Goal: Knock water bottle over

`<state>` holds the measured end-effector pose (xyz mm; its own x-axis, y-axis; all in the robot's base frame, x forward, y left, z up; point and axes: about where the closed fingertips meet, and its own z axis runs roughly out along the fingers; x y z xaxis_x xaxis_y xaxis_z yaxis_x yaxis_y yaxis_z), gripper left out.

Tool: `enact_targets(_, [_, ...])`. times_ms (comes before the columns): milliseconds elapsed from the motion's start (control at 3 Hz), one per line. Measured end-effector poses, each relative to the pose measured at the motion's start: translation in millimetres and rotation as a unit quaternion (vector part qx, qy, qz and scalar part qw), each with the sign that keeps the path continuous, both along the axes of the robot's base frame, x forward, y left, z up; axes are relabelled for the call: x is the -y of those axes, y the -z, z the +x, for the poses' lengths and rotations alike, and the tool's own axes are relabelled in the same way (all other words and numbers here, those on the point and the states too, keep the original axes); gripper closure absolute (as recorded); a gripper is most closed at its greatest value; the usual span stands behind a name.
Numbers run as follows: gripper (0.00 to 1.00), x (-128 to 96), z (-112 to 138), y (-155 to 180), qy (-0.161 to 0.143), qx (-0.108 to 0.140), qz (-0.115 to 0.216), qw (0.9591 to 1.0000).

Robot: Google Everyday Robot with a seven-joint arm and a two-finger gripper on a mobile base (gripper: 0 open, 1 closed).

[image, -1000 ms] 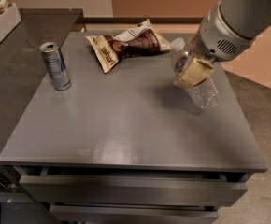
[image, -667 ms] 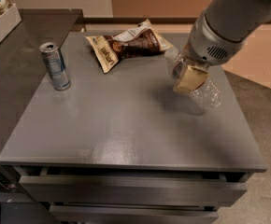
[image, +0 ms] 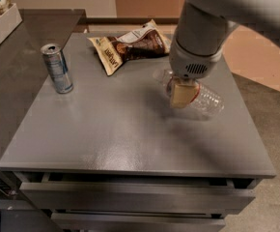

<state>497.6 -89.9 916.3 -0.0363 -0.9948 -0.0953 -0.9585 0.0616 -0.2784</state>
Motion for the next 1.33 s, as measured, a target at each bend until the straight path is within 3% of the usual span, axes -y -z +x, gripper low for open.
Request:
enact_targets(667, [0.12,-18,-6,31,-0.04,-0.022,-0.074,0.9962])
enact_targets(1000, [0.0,-25,-9,49,-0.052,-0.036,-0.101,0.9929])
enact_targets(1333, [0.0,-35,-13,77,-0.06,-0.062,-0.11,0.9902])
